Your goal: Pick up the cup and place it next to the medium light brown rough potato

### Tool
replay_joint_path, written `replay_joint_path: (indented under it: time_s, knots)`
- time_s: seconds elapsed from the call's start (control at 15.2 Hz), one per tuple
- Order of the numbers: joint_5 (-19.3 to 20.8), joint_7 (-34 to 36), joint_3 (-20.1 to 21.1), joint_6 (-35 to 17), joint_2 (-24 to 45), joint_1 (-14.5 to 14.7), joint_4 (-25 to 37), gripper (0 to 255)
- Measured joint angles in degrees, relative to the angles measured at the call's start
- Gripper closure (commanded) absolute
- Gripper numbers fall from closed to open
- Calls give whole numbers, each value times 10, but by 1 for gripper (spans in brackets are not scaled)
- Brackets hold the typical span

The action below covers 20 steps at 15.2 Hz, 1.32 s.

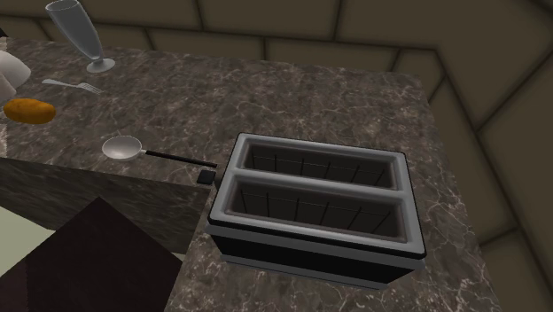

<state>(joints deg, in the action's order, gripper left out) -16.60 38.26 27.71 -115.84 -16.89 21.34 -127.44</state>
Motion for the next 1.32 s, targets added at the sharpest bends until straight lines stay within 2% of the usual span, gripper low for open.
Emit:
replay_joint_path:
  time_s: [1.32]
  knots:
    - [6,-4,26,-163,71,1,-95,255]
